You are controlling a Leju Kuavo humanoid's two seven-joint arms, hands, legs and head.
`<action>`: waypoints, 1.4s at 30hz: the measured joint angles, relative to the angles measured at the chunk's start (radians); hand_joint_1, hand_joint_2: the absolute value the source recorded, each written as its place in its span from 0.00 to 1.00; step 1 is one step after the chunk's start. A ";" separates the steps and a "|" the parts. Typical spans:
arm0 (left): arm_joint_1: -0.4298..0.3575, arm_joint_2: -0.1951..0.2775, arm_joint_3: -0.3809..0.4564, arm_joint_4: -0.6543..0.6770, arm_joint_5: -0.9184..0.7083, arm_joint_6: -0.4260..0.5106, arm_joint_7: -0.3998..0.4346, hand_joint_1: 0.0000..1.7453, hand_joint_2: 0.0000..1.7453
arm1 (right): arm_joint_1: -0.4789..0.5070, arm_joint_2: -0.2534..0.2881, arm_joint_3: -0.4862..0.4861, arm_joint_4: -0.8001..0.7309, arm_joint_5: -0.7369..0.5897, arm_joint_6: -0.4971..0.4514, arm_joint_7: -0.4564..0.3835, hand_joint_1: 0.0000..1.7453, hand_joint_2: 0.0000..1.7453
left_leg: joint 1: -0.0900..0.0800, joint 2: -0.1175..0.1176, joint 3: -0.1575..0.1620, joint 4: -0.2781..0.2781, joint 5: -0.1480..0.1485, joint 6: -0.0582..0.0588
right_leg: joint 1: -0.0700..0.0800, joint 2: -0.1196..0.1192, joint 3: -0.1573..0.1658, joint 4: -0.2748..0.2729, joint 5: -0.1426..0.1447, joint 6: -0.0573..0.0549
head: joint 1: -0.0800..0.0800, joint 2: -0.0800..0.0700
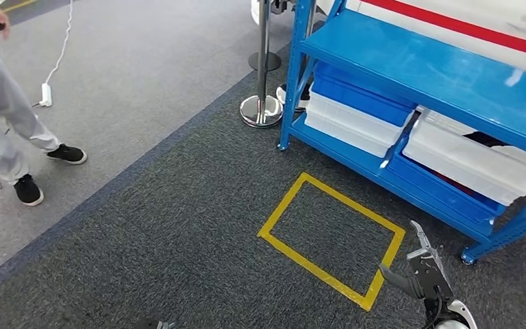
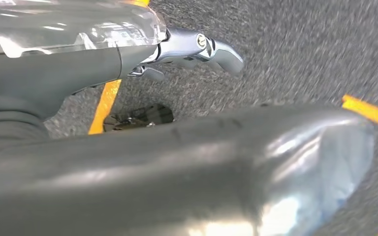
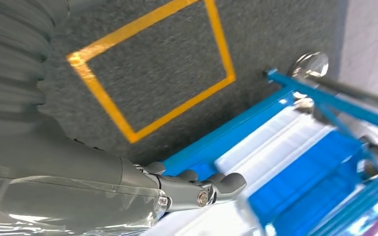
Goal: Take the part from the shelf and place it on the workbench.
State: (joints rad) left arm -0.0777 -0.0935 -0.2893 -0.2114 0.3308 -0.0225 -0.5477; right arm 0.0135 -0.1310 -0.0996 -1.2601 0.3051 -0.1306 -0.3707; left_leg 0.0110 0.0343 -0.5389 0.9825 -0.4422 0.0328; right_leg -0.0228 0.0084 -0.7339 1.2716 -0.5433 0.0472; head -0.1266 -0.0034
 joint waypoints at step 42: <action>-0.015 -0.013 -0.006 0.003 0.033 0.027 0.194 0.00 0.00 | -0.066 0.018 0.026 0.070 0.040 -0.008 0.017 0.00 0.00 | -0.001 0.043 -0.009 0.079 -0.072 -0.061 | -0.006 -0.054 0.136 -0.256 0.115 -0.042 | 0.000 0.000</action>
State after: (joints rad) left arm -0.0931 -0.1064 -0.2955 -0.2082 0.3638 0.0050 -0.3533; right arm -0.0524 -0.1125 -0.0736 -1.1904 0.3454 -0.1385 -0.3533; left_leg 0.0105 0.0776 -0.5483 1.0619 -0.5142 -0.0285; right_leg -0.0288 -0.0457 -0.5975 1.0156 -0.4282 0.0049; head -0.1271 -0.0033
